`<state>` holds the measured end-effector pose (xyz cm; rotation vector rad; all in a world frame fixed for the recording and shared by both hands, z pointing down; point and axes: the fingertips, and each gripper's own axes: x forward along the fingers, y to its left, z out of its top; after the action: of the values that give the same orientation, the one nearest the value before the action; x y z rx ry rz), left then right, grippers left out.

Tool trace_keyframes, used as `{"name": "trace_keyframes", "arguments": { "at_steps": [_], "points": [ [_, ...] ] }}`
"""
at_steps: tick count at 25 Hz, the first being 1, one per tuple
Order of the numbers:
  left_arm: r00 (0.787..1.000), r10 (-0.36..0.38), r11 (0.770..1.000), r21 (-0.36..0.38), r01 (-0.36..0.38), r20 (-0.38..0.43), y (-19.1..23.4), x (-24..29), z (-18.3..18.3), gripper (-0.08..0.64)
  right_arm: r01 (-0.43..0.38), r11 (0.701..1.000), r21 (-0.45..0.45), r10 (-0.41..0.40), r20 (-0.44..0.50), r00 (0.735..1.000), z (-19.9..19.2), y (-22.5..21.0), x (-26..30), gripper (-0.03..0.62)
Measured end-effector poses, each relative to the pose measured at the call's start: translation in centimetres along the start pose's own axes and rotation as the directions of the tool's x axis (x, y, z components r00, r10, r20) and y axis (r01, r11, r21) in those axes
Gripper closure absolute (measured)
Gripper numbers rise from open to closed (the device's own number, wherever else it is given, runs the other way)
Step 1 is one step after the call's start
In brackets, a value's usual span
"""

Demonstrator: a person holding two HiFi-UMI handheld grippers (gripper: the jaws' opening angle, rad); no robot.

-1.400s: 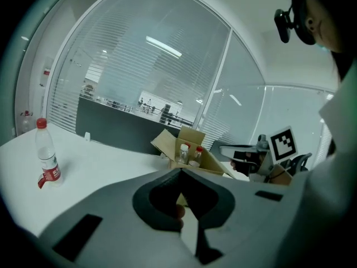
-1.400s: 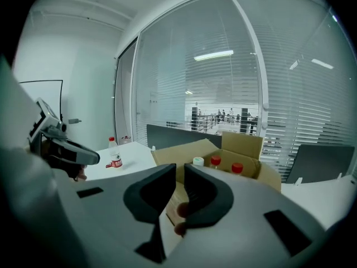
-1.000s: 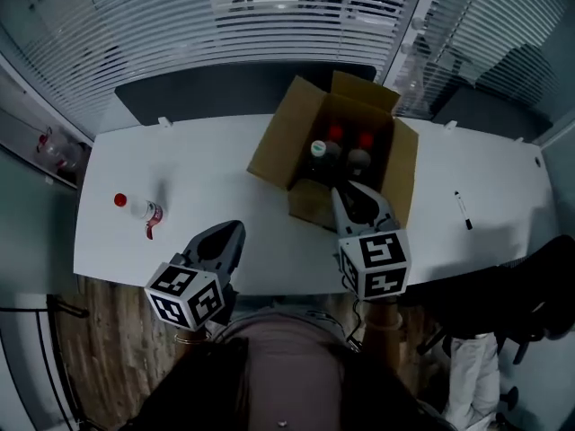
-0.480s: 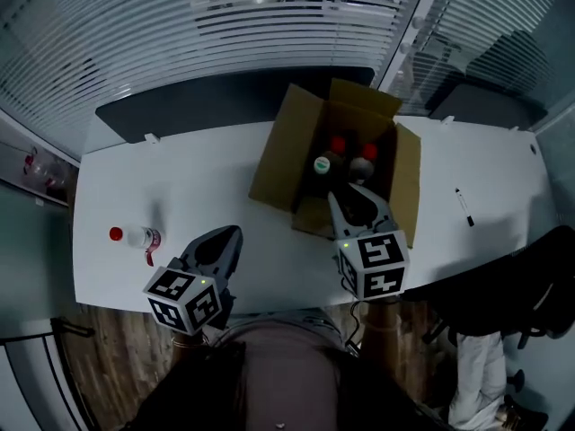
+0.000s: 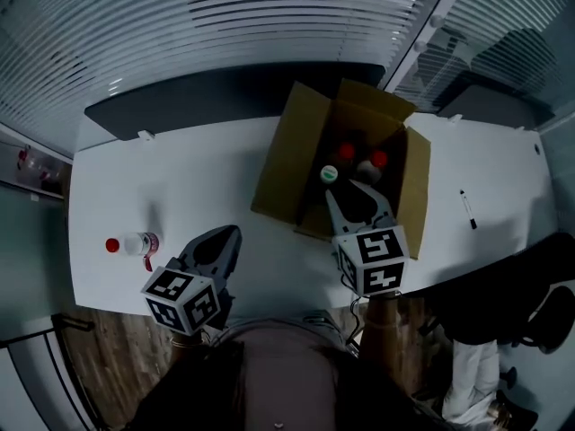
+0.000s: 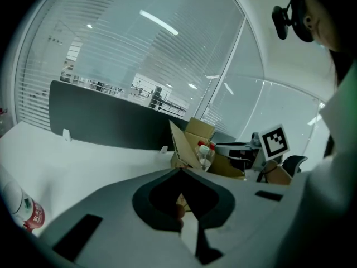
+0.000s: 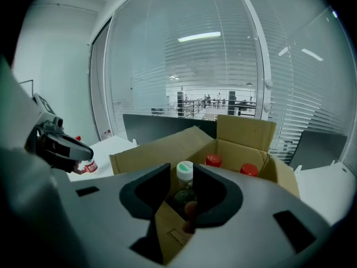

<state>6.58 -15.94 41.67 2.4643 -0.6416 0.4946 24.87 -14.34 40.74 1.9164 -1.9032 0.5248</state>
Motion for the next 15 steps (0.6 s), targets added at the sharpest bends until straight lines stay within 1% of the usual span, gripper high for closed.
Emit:
{"name": "trace_keyframes", "arguments": {
  "at_steps": [6, 15],
  "points": [
    [1.000, 0.009, 1.000, -0.023, -0.009, -0.023, 1.3, 1.1, 0.0, 0.554, -0.016, 1.000, 0.012, 0.016, -0.033, 0.999, 0.1, -0.1, 2.1, 0.469],
    [0.998, 0.002, 0.999, -0.050, -0.005, -0.058, 2.4, 2.8, -0.4, 0.554, -0.032, 0.999, 0.017, 0.034, -0.102, 0.994, -0.9, -0.6, 4.6, 0.439]
  ]
}}
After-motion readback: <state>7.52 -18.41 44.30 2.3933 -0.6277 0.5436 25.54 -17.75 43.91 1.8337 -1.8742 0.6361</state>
